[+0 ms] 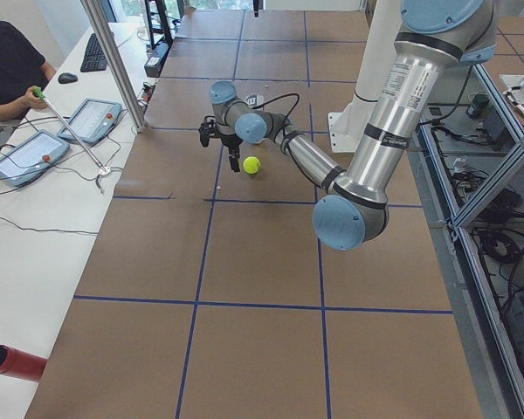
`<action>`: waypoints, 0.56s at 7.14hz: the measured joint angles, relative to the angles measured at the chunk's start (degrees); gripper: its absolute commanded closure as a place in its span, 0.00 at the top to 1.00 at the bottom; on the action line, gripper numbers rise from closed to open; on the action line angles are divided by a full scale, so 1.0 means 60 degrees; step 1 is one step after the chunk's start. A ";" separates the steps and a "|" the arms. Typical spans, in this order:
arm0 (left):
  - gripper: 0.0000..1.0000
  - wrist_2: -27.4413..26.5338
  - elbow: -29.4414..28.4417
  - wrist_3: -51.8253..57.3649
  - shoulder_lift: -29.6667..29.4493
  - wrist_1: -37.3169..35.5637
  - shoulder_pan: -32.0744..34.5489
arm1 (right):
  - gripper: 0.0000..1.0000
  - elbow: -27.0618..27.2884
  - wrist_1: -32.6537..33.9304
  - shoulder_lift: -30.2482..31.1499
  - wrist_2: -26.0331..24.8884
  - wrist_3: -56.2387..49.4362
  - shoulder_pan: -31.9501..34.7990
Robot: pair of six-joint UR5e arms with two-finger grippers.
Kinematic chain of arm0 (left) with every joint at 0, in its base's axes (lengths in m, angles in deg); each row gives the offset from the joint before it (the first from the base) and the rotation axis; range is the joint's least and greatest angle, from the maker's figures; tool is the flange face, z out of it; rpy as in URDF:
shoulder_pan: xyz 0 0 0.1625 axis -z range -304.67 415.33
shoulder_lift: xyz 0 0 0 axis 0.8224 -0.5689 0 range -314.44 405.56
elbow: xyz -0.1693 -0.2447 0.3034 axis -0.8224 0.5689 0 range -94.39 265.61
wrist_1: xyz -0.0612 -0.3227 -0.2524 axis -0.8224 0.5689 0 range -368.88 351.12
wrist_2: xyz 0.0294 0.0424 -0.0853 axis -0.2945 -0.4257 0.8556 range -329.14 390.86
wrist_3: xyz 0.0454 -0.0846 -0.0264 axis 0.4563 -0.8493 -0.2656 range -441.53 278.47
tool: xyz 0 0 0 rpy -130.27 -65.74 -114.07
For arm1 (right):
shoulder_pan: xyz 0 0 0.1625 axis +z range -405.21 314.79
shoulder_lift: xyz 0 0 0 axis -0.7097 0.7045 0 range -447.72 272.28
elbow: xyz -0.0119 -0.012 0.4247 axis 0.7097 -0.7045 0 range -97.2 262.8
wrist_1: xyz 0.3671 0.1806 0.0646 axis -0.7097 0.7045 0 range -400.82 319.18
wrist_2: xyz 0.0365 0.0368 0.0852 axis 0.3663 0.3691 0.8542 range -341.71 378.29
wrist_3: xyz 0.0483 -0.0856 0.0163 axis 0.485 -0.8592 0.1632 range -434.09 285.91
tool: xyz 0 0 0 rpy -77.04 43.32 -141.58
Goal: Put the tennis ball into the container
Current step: 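Move the left gripper in over the yellow-green tennis ball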
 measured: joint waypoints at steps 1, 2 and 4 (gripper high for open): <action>1.00 -0.0076 -0.0212 -0.0462 -0.0020 0.0455 -0.0328 | 1.00 0.0000 0.0000 0.0000 0.0000 0.0000 0.0000; 1.00 -0.0108 -0.0505 -0.0824 -0.0094 0.0917 -0.0599 | 1.00 0.0000 0.0000 0.0000 0.0000 0.0000 0.0001; 1.00 -0.0128 -0.1067 -0.1210 -0.0402 0.1377 -0.0859 | 1.00 0.0000 0.0000 0.0000 0.0000 0.0000 0.0001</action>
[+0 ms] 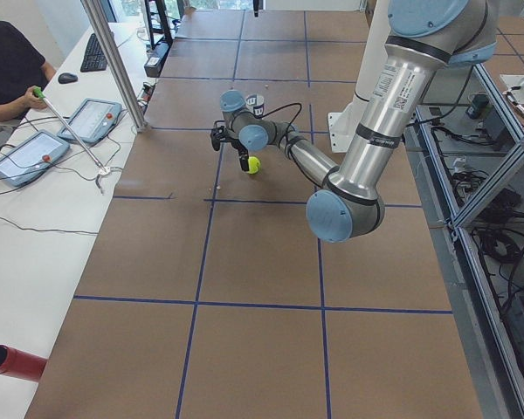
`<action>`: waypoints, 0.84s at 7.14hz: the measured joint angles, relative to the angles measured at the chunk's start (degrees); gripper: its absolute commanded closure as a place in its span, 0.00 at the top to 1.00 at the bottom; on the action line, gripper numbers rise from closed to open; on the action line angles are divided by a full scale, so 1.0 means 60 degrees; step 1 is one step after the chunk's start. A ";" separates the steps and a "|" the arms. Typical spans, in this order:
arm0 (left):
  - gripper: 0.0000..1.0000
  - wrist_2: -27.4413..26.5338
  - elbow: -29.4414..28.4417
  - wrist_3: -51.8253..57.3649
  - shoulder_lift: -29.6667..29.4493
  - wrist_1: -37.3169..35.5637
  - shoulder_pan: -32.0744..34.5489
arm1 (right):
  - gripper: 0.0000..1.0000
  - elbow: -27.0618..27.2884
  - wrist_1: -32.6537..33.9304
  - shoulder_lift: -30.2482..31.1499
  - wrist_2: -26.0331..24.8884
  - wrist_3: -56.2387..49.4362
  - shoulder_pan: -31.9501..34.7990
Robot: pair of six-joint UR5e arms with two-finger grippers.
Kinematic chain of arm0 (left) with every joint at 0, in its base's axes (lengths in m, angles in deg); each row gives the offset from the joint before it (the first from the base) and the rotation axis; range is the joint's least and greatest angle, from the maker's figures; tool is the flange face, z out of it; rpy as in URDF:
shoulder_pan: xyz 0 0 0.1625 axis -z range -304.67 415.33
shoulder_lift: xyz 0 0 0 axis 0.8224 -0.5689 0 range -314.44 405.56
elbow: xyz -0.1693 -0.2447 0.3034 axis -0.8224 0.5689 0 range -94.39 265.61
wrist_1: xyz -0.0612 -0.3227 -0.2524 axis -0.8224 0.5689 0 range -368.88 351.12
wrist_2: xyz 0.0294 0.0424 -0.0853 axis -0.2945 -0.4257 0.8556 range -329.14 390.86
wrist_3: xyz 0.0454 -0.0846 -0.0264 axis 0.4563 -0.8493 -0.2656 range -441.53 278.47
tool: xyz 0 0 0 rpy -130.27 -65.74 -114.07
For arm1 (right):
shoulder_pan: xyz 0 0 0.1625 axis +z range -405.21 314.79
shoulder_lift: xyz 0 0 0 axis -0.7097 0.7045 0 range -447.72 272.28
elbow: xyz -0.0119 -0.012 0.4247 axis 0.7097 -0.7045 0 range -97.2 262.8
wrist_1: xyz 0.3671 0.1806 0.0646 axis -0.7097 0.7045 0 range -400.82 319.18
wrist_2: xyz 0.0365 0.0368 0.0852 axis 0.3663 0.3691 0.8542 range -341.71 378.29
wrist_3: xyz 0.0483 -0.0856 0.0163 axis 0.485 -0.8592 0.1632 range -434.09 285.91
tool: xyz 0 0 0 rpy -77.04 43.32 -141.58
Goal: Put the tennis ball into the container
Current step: 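Move the left gripper in over the yellow-green tennis ball, then lower the left gripper and close it on the tennis ball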
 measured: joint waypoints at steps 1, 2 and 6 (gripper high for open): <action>1.00 -0.0040 -0.0176 -0.0050 -0.0081 0.0114 -0.0066 | 1.00 0.0000 0.0000 0.0000 0.0000 0.0000 0.0000; 1.00 -0.0119 -0.0351 -0.0073 -0.0122 0.0323 -0.0109 | 1.00 0.0000 0.0000 0.0000 0.0000 0.0000 0.0000; 1.00 -0.0192 -0.1152 -0.0232 -0.0407 0.1158 -0.0214 | 1.00 0.0000 0.0000 0.0000 0.0000 0.0000 0.0000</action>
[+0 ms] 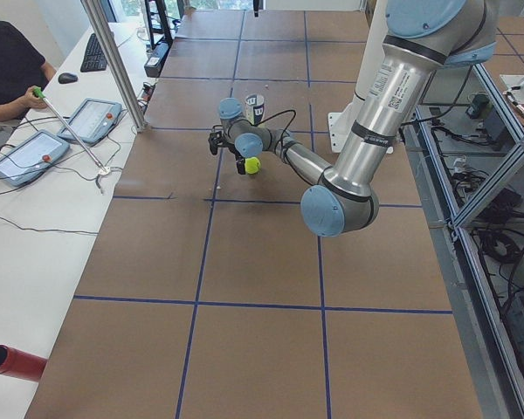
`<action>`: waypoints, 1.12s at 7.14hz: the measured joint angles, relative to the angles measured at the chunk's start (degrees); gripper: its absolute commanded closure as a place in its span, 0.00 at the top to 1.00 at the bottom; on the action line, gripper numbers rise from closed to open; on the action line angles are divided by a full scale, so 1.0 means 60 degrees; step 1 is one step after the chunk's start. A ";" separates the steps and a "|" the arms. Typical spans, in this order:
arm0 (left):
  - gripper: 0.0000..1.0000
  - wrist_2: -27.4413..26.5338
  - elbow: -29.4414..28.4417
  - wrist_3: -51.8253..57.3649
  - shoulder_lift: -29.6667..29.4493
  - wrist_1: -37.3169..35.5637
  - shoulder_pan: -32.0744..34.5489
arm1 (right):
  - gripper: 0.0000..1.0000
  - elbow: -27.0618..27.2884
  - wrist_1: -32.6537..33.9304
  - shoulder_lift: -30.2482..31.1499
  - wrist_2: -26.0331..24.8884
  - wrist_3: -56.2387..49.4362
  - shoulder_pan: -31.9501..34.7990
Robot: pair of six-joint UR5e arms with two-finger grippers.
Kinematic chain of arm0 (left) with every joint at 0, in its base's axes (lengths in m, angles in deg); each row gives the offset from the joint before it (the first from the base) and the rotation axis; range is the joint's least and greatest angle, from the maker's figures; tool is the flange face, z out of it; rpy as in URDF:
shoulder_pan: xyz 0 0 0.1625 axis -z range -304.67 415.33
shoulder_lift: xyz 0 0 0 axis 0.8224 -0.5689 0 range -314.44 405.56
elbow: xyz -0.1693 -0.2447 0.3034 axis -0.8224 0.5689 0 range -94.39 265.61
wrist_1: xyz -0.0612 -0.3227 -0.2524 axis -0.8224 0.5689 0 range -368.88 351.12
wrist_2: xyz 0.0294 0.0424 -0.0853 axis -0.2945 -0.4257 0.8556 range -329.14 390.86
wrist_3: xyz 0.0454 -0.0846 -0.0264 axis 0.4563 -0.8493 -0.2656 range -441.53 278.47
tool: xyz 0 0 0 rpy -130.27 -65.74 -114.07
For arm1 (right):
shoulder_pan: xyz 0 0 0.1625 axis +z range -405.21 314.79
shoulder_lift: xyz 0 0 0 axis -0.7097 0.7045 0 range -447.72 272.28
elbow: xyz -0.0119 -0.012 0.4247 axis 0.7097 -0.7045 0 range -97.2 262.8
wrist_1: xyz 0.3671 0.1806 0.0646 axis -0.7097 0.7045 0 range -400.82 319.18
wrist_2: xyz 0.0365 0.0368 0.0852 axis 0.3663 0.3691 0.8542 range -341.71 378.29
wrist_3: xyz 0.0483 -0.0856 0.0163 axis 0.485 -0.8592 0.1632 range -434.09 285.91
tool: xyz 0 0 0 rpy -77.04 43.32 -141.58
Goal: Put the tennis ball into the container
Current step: 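Lower the left gripper and close it on the tennis ball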
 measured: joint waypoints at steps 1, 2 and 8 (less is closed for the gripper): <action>1.00 -0.0001 -0.0083 -0.0073 -0.0057 0.0048 -0.0110 | 1.00 0.0000 0.0000 0.0000 0.0000 0.0000 0.0000; 1.00 -0.0001 -0.0124 -0.0112 -0.0094 0.0063 -0.0238 | 1.00 0.0000 0.0000 0.0000 0.0000 0.0000 0.0000; 0.00 -0.0007 -0.0089 -0.0263 -0.0057 0.0027 -0.0479 | 1.00 0.0000 0.0000 0.0000 0.0000 0.0000 0.0000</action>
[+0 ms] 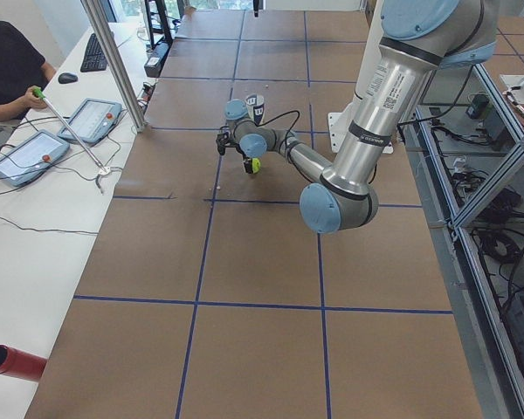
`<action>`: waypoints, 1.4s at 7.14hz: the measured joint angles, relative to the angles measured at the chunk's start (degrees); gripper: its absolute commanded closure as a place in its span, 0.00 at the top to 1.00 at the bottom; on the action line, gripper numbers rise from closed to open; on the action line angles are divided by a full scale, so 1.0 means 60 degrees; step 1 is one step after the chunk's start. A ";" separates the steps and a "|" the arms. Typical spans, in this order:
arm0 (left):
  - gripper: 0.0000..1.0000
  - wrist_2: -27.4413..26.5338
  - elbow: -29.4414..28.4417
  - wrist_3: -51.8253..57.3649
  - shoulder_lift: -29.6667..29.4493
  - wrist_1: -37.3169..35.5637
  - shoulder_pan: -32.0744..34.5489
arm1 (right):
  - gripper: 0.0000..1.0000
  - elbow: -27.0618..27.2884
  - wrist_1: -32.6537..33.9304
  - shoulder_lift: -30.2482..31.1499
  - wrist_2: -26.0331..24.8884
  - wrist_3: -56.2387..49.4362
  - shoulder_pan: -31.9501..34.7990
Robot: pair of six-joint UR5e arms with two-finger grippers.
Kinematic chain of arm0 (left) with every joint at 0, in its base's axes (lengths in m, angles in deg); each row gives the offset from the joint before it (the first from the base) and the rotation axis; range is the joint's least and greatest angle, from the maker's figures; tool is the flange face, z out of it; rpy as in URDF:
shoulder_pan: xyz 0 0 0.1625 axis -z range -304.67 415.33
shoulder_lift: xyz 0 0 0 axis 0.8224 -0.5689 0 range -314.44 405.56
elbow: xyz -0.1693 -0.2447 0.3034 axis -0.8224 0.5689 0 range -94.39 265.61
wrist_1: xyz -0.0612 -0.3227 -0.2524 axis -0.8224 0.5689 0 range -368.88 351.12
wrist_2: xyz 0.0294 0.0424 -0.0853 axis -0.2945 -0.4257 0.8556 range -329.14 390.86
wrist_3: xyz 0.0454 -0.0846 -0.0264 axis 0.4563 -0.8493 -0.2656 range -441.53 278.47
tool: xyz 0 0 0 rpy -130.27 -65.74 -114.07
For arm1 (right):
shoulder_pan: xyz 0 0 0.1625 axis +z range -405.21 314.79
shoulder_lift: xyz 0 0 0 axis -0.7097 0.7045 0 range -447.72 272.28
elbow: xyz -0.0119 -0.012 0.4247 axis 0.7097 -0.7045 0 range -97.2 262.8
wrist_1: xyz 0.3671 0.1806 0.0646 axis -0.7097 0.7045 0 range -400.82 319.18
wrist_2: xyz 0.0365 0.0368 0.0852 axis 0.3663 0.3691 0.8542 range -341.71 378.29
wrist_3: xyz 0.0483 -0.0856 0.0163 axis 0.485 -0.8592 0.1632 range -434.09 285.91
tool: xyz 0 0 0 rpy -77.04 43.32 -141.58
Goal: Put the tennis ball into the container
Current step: 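Lower the left gripper and close it on the tennis ball, then lift the held ball with the left gripper toward the clear cup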
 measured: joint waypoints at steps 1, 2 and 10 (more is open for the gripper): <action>0.00 0.0002 0.0145 0.0000 0.0075 -0.0081 0.0022 | 1.00 0.0000 0.0000 0.0000 0.0000 0.0000 0.0000; 0.00 0.0007 0.0527 0.0012 0.0195 -0.0347 0.0055 | 1.00 -0.0001 0.0000 0.0000 0.0000 0.0000 -0.0003; 0.00 0.0031 0.3289 0.1041 -0.2020 -0.5760 0.1507 | 1.00 0.0000 0.0000 0.0000 0.0000 0.0000 0.0001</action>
